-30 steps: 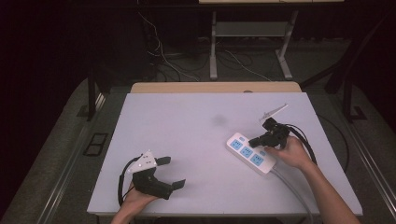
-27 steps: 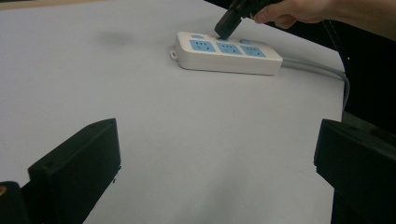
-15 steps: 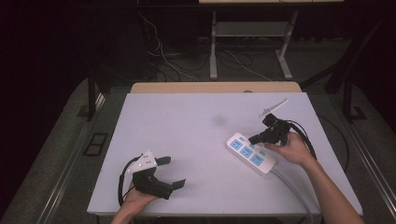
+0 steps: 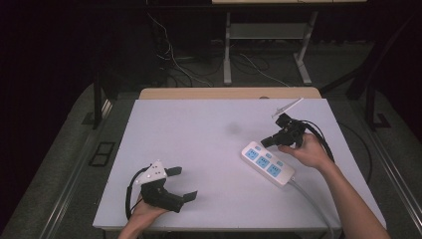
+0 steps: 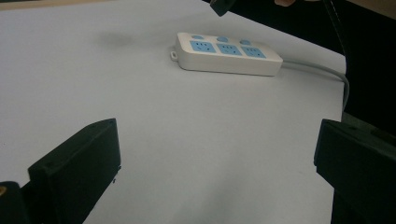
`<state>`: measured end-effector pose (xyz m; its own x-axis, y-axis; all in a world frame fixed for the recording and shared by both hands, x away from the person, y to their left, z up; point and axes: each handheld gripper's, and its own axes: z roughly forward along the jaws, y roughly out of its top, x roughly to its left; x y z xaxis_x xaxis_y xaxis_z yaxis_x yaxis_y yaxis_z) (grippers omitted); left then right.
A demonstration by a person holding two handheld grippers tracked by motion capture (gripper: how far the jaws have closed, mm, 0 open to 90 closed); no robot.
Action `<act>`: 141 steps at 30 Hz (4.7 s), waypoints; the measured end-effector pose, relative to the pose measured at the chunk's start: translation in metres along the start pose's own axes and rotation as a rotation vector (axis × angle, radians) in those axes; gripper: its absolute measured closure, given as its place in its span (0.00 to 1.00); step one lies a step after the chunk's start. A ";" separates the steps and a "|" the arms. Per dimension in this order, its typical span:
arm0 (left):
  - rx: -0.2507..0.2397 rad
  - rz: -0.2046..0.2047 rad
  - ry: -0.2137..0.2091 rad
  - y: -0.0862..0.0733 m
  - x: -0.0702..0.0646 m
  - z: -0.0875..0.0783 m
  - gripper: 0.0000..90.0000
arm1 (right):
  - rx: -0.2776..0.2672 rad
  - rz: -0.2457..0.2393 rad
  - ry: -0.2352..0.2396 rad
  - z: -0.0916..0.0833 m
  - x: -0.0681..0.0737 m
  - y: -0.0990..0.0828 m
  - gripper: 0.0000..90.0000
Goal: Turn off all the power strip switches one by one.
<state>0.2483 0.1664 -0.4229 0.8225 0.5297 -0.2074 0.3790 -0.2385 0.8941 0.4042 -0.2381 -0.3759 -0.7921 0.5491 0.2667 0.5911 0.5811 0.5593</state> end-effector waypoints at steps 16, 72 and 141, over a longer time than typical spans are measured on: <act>0.000 0.003 0.000 0.000 0.001 0.000 0.00 | 0.011 -0.014 -0.010 0.008 0.000 0.011 1.00; 0.004 0.008 0.005 0.000 0.000 0.000 0.00 | 0.002 -0.002 -0.025 0.040 -0.014 -0.004 1.00; -0.022 0.005 0.005 0.001 -0.002 -0.003 0.00 | -0.260 0.148 -0.195 -0.042 0.019 -0.045 0.24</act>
<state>0.2462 0.1677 -0.4205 0.8224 0.5323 -0.2009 0.3653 -0.2233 0.9037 0.3558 -0.2790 -0.3628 -0.6422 0.7347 0.2188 0.6186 0.3281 0.7139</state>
